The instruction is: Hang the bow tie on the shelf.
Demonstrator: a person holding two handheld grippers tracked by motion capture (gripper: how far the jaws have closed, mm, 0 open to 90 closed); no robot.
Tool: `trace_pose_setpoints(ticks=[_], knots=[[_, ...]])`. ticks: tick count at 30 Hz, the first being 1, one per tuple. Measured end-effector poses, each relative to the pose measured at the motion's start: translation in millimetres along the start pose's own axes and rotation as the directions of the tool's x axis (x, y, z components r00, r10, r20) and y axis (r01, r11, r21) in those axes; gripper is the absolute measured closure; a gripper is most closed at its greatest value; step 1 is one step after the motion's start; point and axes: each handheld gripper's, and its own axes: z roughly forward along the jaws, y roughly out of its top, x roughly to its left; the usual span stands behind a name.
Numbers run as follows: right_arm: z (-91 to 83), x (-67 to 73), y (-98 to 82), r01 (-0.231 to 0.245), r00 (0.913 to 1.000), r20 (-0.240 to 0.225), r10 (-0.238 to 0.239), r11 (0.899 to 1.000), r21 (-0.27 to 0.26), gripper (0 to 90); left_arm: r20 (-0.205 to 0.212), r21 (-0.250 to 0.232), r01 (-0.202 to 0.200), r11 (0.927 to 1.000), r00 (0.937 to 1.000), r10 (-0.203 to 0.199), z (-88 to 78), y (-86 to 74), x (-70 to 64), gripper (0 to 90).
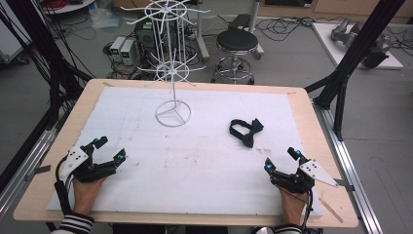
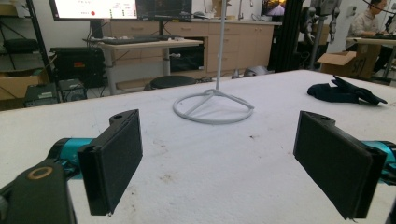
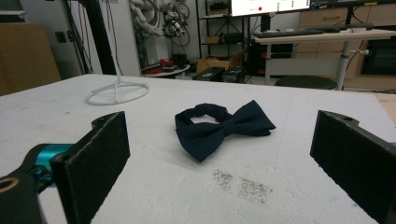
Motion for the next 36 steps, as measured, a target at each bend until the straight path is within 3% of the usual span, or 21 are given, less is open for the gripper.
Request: trace_pose_setpoints(ticks=[36], knots=[[0.5, -0.8, 0.7, -0.012, 0.9998, 0.014, 0.012, 1.000, 0.003, 3.6, 0.003, -0.012, -0.002, 0.9999, 1.0000, 0.002, -1.1, -0.4, 0.0, 15.6]])
